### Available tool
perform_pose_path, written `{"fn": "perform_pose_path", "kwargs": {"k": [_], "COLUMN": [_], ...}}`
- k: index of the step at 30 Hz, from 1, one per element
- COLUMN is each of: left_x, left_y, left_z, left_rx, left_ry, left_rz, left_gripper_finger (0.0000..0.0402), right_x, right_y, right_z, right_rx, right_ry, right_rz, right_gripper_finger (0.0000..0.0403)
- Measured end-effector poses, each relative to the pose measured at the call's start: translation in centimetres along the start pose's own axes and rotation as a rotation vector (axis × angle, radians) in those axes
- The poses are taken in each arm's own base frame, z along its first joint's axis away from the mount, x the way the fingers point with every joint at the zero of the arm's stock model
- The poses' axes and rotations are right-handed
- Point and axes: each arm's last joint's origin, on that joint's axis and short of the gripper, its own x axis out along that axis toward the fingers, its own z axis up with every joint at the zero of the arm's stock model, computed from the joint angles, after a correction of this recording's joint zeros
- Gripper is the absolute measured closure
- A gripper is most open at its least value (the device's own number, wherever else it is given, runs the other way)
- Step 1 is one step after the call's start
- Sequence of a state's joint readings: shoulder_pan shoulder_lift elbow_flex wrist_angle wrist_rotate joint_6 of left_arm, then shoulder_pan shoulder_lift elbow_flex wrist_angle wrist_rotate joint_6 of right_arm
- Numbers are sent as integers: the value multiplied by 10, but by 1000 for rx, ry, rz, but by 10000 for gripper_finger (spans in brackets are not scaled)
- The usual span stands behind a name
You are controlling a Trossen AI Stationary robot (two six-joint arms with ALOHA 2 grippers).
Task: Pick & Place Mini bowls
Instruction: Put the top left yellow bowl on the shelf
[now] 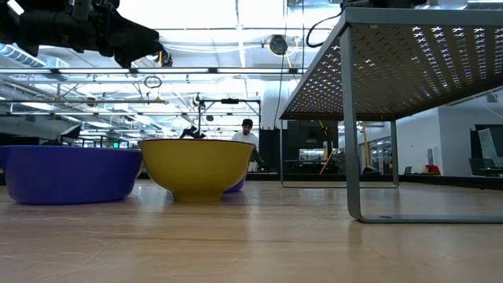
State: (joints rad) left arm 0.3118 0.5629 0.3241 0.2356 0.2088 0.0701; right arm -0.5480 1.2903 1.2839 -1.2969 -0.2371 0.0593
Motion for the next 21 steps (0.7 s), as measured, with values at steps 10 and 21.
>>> {"fn": "perform_pose_path", "kwargs": {"k": [10,21], "left_x": [0,0], "left_y": [0,0], "left_z": [0,0], "left_rx": [0,0], "left_ry": [0,0], "left_rz": [0,0], "left_gripper_finger": [192,192], "right_x": [-5,-18], "right_y": [1,3], "right_z": [-4,-15], "right_rx": [-5,-19], "right_ry": [-23,-76], "right_rz": [-1,-1], "right_gripper_finger": [252,223]}}
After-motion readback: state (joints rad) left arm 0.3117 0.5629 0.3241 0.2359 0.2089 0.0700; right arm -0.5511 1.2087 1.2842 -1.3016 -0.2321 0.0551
